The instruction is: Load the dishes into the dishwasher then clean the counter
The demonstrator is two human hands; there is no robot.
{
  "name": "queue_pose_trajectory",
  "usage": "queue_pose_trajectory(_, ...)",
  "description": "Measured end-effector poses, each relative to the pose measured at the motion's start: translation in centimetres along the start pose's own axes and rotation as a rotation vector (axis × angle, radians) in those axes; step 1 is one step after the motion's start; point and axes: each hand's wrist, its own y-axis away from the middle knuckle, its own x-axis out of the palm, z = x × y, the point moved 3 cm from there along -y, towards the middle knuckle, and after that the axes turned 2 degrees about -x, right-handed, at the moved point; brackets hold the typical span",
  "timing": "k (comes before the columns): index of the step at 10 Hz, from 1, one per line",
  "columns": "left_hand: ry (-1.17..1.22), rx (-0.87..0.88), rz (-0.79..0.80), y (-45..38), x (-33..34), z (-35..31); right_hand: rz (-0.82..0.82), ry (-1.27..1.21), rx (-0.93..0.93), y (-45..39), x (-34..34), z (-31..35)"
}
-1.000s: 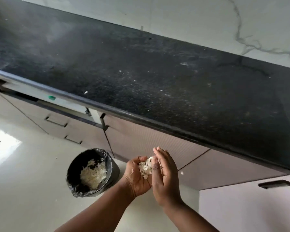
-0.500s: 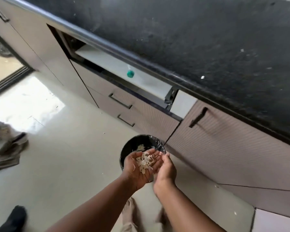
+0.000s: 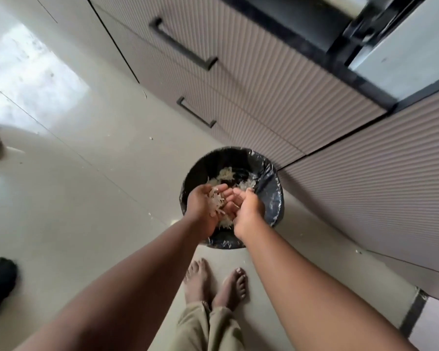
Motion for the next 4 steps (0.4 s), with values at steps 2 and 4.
queue_pose_trajectory(2,-0.575,-0.013,-0.049,-3.1,-1.5,-0.8,-0.060,0.488,-0.099,-1.9,-0.9,0.7)
queue_pose_trajectory(4,-1.219,0.145,-0.074,-1.9,-0.8,-0.9,-0.049,1.408,-0.474,-0.8,-2.4,0.5)
